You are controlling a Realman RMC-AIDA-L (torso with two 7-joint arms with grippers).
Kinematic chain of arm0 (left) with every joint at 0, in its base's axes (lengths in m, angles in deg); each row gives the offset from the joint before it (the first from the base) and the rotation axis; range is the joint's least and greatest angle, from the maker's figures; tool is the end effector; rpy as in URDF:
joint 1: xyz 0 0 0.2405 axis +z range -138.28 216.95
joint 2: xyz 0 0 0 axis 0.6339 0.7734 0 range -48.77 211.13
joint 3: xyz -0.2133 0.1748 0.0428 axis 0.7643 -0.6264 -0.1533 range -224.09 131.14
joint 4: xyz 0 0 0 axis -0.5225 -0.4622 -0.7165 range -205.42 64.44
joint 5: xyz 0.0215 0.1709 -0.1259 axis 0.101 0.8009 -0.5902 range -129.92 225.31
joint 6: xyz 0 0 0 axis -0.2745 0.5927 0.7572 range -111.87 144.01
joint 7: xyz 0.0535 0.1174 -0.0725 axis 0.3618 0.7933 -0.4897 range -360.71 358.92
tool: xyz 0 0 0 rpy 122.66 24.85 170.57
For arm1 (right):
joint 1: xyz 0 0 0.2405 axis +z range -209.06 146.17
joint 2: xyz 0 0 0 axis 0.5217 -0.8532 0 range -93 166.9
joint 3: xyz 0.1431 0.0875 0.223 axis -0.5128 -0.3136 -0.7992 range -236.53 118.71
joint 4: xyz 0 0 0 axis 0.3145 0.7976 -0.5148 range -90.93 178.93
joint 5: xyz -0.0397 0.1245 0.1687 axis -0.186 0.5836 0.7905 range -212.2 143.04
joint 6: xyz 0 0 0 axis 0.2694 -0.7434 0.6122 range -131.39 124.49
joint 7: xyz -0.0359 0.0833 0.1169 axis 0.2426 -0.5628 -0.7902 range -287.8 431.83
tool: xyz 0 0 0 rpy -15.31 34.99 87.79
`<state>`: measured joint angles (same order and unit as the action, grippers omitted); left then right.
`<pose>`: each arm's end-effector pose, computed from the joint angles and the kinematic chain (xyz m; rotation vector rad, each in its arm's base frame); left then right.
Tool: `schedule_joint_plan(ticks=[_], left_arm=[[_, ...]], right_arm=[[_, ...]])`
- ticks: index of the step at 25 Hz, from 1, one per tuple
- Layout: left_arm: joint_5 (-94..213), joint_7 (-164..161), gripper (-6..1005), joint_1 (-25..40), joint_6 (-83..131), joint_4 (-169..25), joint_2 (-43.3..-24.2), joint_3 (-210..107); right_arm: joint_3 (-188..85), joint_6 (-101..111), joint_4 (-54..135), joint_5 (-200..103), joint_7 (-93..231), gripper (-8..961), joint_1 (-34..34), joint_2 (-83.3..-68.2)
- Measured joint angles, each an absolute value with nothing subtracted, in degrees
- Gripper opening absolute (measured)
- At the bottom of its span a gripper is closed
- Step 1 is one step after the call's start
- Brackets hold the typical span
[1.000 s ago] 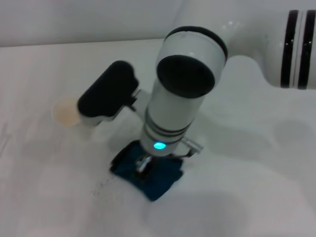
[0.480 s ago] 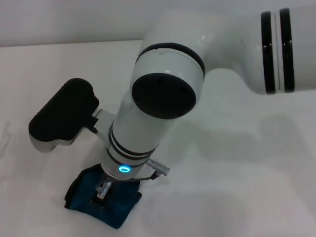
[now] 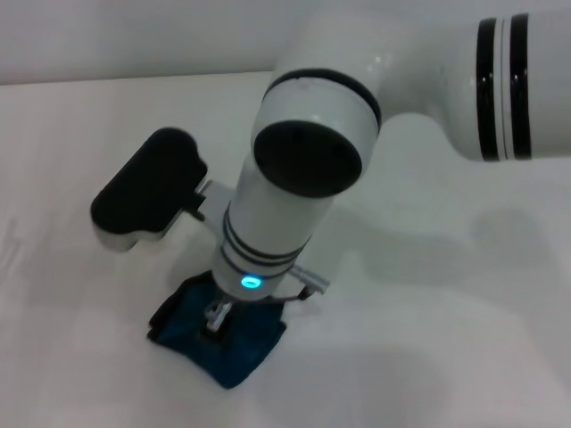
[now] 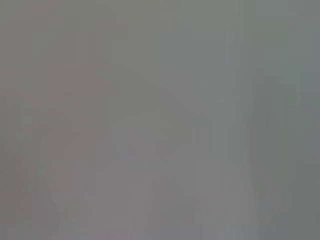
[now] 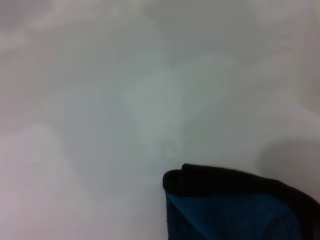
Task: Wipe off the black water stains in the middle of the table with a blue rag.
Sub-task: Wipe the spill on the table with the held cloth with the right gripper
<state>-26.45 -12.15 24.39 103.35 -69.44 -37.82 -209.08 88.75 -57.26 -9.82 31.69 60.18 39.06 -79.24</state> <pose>-0.3885 0.2554 0.0048 -1.5679 -0.3870 -0.6923 0.0920 0.3268 -0.1931 -2.6831 0.7815 -0.7385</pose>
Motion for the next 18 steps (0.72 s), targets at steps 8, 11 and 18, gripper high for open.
schedule_joint_plan(ticks=[8,11,18], left_arm=[[-26.73,-12.16,882,25.43,104.67,-69.43,-37.84,-208.85],[-26.75,-12.15,881,25.67,104.71,-69.42,-37.8,-208.83],[-26.75,-12.15,880,25.81,104.75,-69.33,-37.79,-208.8]], right_arm=[[79.37,-66.53,-7.95,18.78,59.87,40,36.23,-79.24],[74.45,-70.4,-7.87,11.94,59.94,40,33.71,-79.24],[68.77,-73.04,-3.72,5.79,62.02,40,32.05,-79.24]])
